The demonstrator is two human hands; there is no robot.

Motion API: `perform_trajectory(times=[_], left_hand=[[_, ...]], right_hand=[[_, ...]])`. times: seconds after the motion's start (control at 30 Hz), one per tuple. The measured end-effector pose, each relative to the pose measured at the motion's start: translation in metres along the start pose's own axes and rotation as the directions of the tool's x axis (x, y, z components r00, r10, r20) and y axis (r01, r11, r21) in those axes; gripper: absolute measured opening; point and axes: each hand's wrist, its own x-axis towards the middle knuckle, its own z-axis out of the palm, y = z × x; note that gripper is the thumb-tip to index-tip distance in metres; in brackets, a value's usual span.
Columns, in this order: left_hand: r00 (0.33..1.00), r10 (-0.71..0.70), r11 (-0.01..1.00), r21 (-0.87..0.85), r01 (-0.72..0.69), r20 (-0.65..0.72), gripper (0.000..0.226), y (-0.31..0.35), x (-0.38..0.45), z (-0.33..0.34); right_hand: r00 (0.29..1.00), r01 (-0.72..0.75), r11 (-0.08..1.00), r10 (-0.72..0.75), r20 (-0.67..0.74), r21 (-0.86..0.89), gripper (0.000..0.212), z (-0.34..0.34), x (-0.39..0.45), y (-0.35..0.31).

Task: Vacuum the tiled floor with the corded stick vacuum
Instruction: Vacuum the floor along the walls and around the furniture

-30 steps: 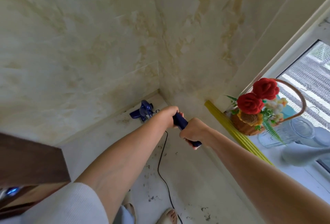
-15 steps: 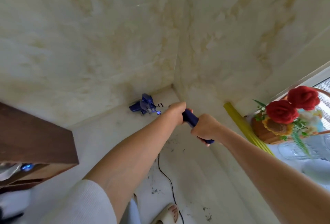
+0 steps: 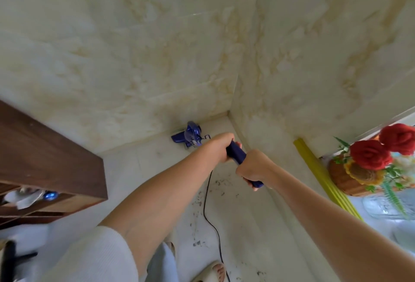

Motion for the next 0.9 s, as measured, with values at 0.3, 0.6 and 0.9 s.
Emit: perform_trajectory(times=[0.3,0.6,0.9], left_hand=[[1.000,-0.020,0.995,0.102,0.020,-0.005,0.017,0.004,-0.005,-0.024],[1.000,-0.017,0.986,0.167,0.016,0.003,0.016,-0.002,-0.004,-0.026],[1.000,-0.029,0.992,0.122,0.029,0.001,0.014,0.015,-0.012,-0.032]], right_hand=[[0.998,-0.043,0.992,0.039,0.040,0.115,0.019,0.019,-0.004,-0.016],[0.990,-0.126,0.965,0.109,0.085,0.230,0.013,0.034,-0.003,-0.014],[0.991,-0.130,0.966,0.118,0.067,0.224,0.020,0.026,-0.006,-0.035]])
